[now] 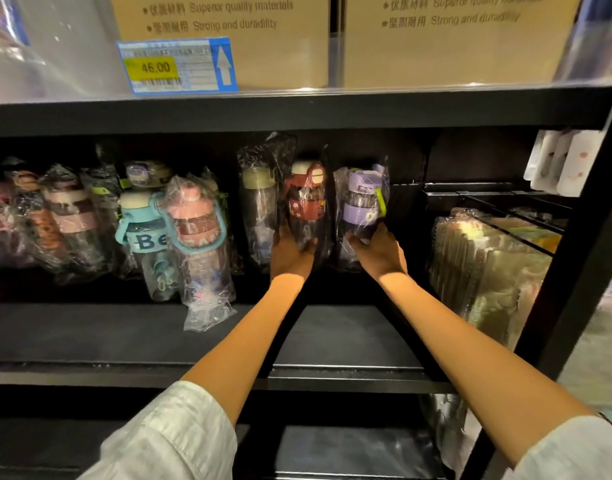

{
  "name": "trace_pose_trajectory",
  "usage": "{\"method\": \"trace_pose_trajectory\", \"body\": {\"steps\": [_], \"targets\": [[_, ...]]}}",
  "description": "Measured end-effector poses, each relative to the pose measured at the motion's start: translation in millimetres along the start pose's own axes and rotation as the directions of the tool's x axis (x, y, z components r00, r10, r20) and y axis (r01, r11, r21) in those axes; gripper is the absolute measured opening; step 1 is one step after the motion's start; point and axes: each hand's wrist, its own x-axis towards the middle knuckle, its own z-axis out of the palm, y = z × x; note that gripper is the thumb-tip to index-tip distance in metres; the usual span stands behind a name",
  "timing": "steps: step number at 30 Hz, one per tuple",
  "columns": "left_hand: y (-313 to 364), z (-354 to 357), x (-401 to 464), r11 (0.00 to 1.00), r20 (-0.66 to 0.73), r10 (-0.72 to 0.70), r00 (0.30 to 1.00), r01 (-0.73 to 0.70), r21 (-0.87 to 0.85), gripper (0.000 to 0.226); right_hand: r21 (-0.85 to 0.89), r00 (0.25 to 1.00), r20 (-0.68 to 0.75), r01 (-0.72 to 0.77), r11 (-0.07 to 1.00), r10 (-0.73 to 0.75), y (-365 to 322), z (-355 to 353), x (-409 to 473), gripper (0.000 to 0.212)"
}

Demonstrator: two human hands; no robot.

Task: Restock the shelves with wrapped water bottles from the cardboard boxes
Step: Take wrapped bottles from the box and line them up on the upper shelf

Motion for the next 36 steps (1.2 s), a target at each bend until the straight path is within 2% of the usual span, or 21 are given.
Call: {"method": "trace_pose_trajectory", "body": {"steps": [4, 7, 9, 12, 14, 17, 24, 26, 30, 36], "targets": [[-3.6, -27.9, -27.7, 0.993, 0.049, -0.024, 0.998, 0.018, 0.114, 0.059, -0.305, 0.992, 0.098, 0.105, 0.947, -0.079, -9.5, -11.6, -30.6, 0.066], [-8.3, -62.7, -59.9, 0.966, 0.078, -0.123, 0.989, 0.102, 0.236, 0.023, -0.402, 0.972, 0.143, 0.231, 0.886, -0.189, -15.9, -16.3, -64.3, 0.065], [-12.7, -90.4, -83.3, 0.929, 0.090, -0.096, 0.991, 0.057, 0.365, 0.033, -0.436, 0.945, 0.226, 0.316, 0.843, -0.237, -25.3, -18.2, -90.7, 0.056], [-22.0, -136.3, -122.5, 0.888, 0.109, 0.021, 0.994, -0.068, 0.454, 0.050, -0.513, 0.876, 0.362, 0.473, 0.717, -0.319, -48.4, -15.1, -130.9, 0.064], [-29.9, -164.3, -151.4, 0.877, 0.106, 0.065, 0.992, -0.108, 0.469, 0.052, -0.456, 0.812, 0.414, 0.576, 0.679, -0.411, -64.1, -5.6, -156.6, 0.071], [-47.2, -206.8, -193.0, 0.810, 0.079, 0.144, 0.987, -0.163, 0.564, 0.050, -0.384, 0.743, 0.476, 0.656, 0.649, -0.470, -89.2, 16.8, -199.0, 0.075], [-136.7, -323.2, -295.0, 0.684, -0.039, 0.043, 0.998, -0.001, 0.729, 0.058, -0.222, 0.571, 0.568, 0.800, 0.558, -0.592, -144.3, 84.4, -324.2, 0.072], [-165.0, -355.2, -329.3, 0.650, -0.088, -0.010, 0.996, 0.073, 0.756, 0.059, -0.162, 0.517, 0.606, 0.825, 0.542, -0.605, -158.5, 109.5, -364.6, 0.072], [-213.4, -412.8, -406.3, 0.568, -0.184, -0.209, 0.961, 0.272, 0.777, 0.063, -0.020, 0.366, 0.706, 0.867, 0.499, -0.607, -177.5, 164.5, -441.7, 0.072], [-282.5, -484.6, -515.1, 0.390, -0.383, -0.434, 0.815, 0.553, 0.736, 0.055, 0.149, 0.121, 0.819, 0.899, 0.411, -0.561, -195.1, 263.1, -549.0, 0.074]]}}
